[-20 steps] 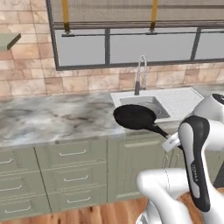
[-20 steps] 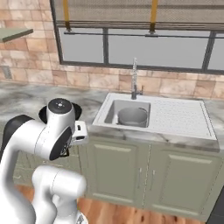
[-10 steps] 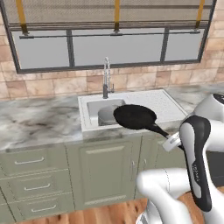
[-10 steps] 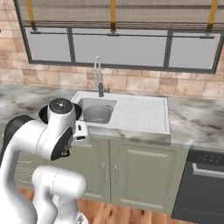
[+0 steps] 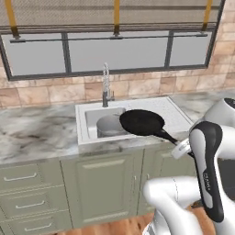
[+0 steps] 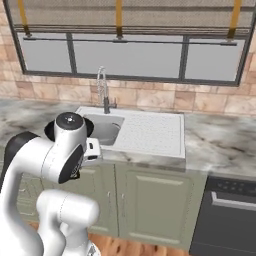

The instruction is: Move the pot and pan from the stove into the sink.

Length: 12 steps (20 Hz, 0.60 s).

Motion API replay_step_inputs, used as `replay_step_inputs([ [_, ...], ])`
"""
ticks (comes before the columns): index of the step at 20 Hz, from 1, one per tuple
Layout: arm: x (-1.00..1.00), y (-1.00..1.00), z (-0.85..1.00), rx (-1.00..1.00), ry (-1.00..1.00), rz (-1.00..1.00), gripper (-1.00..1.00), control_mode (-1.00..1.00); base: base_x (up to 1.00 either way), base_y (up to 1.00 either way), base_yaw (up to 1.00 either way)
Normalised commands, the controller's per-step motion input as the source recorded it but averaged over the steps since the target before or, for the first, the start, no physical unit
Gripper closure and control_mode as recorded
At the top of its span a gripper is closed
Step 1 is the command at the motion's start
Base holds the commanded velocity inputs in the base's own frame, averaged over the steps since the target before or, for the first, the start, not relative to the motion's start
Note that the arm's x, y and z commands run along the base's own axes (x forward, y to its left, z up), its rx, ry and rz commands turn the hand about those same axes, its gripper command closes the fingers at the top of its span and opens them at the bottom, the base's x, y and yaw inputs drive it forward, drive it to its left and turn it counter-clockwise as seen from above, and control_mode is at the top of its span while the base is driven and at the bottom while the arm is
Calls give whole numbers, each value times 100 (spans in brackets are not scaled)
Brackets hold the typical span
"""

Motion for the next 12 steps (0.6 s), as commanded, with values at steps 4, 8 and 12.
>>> replay_step_inputs([
  [4,0,0,0,0,0,0,100,100,83,0,0],
  [8,0,0,0,0,0,0,100,100,62,0,0],
  [12,0,0,0,0,0,0,100,-100,4,0,0],
])
